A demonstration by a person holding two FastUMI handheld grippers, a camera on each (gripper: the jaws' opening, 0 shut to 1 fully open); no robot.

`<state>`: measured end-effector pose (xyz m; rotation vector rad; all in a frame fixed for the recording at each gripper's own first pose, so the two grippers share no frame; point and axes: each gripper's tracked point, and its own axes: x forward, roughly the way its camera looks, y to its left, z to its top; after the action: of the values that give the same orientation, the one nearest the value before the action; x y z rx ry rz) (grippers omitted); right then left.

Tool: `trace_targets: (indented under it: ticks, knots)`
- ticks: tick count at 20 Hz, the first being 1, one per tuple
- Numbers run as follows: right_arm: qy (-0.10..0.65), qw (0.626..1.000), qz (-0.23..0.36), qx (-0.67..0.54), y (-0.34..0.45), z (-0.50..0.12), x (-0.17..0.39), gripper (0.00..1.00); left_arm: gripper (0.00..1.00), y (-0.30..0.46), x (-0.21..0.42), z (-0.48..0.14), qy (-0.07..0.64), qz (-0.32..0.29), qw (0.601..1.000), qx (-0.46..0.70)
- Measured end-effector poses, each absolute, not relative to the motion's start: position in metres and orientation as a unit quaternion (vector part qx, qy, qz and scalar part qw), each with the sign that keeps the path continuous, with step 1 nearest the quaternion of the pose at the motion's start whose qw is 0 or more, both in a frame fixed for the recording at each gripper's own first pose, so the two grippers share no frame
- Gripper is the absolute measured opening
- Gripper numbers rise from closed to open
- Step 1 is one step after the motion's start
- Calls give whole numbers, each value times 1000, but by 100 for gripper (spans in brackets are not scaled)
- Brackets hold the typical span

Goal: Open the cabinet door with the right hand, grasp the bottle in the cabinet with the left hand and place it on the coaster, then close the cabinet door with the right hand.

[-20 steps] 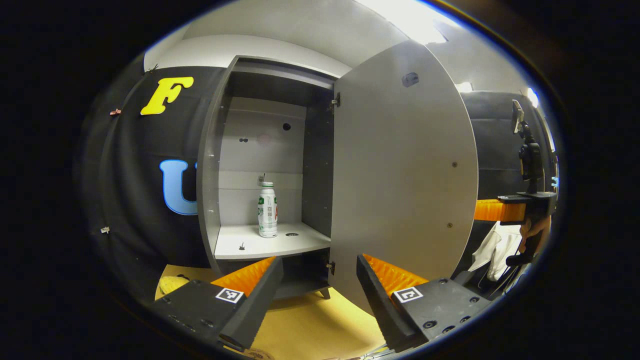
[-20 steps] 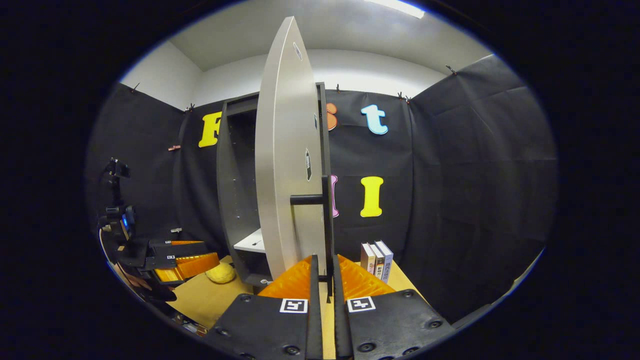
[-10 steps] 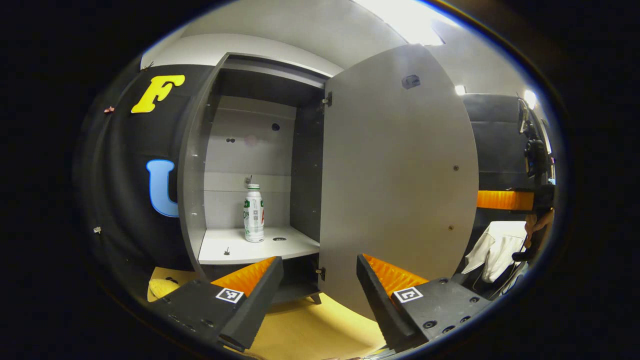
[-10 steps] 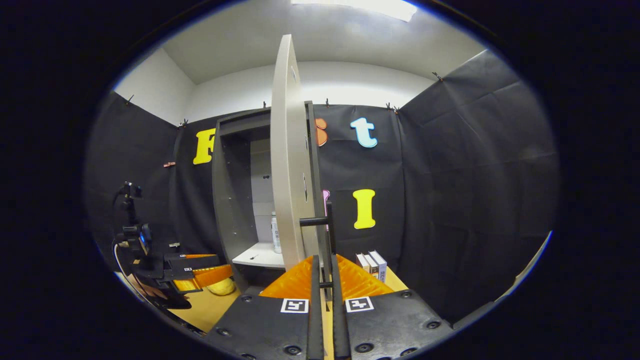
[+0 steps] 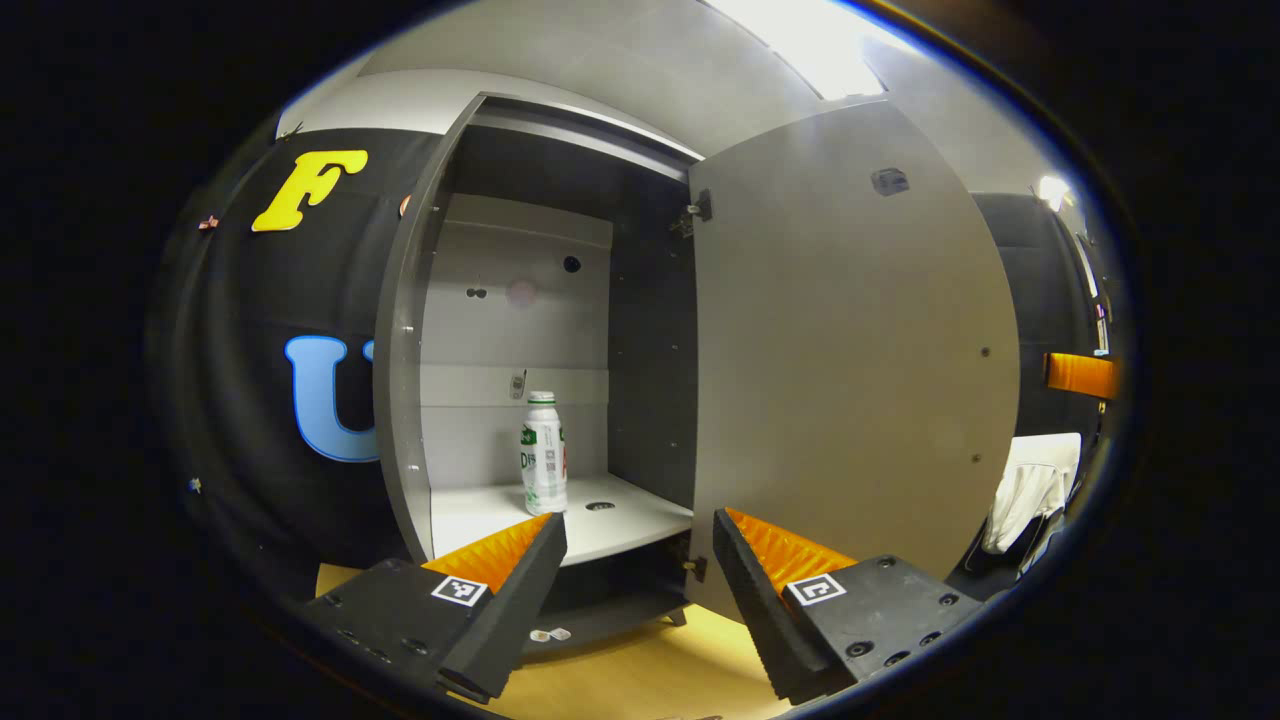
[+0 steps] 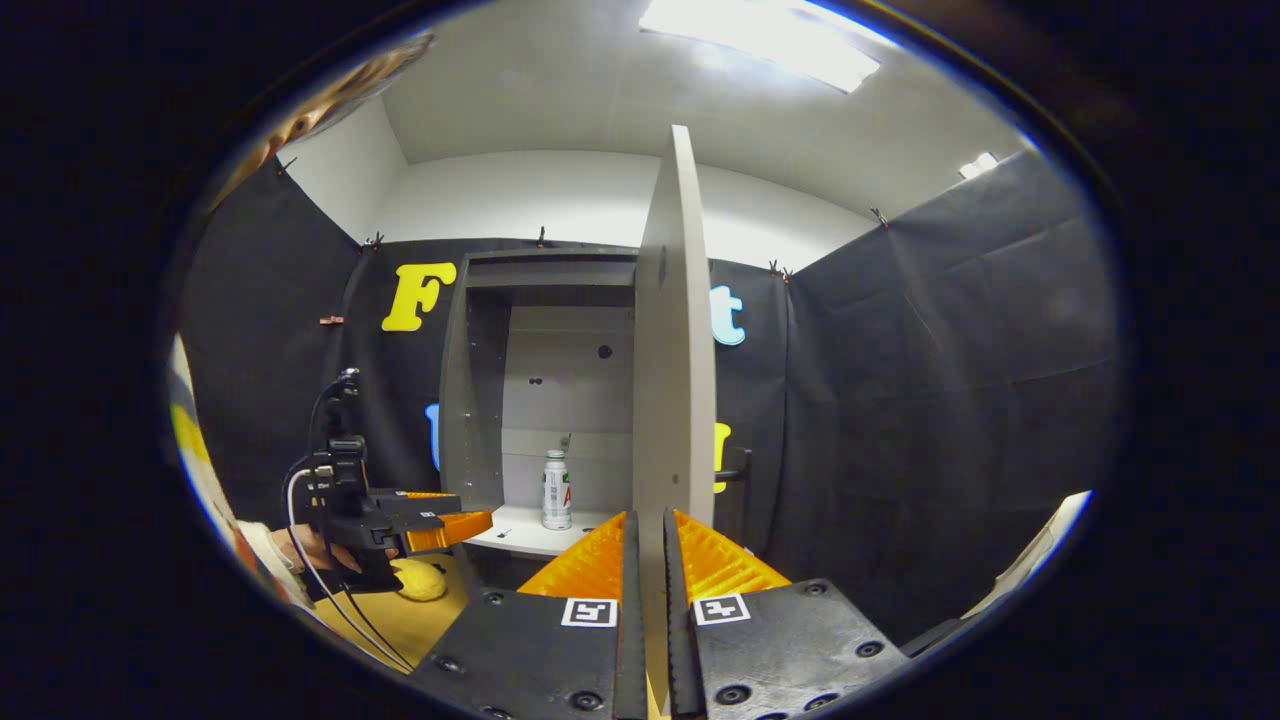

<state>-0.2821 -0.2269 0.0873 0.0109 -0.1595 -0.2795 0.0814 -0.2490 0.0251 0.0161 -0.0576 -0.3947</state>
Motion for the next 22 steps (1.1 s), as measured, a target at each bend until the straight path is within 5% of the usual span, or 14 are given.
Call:
trace_targets:
  ticks: [9, 10, 13, 15, 20, 22]
  knots:
    - [-16, 991, -129, -41, -185, 51, -186, 12, 92, -226, 180, 51, -70, -174, 982, 33]
    - [-15, 992, -118, -42, -183, 47, -174, 29, 92, -225, 193, 52, -73, -168, 983, 33]
    - [-13, 993, -101, -53, -184, 42, -138, 30, 91, -228, 232, 49, -67, -165, 984, 27]
    - [-10, 995, -80, -56, -182, 35, -114, 60, 92, -230, 262, 44, -63, -157, 985, 27]
    - [7, 999, -12, -46, -167, 9, -71, 98, 92, -229, 333, 27, -48, -125, 991, 29]
    - [11, 999, -16, -39, -170, 1, -58, 98, 92, -231, 352, 21, -44, -121, 991, 34]
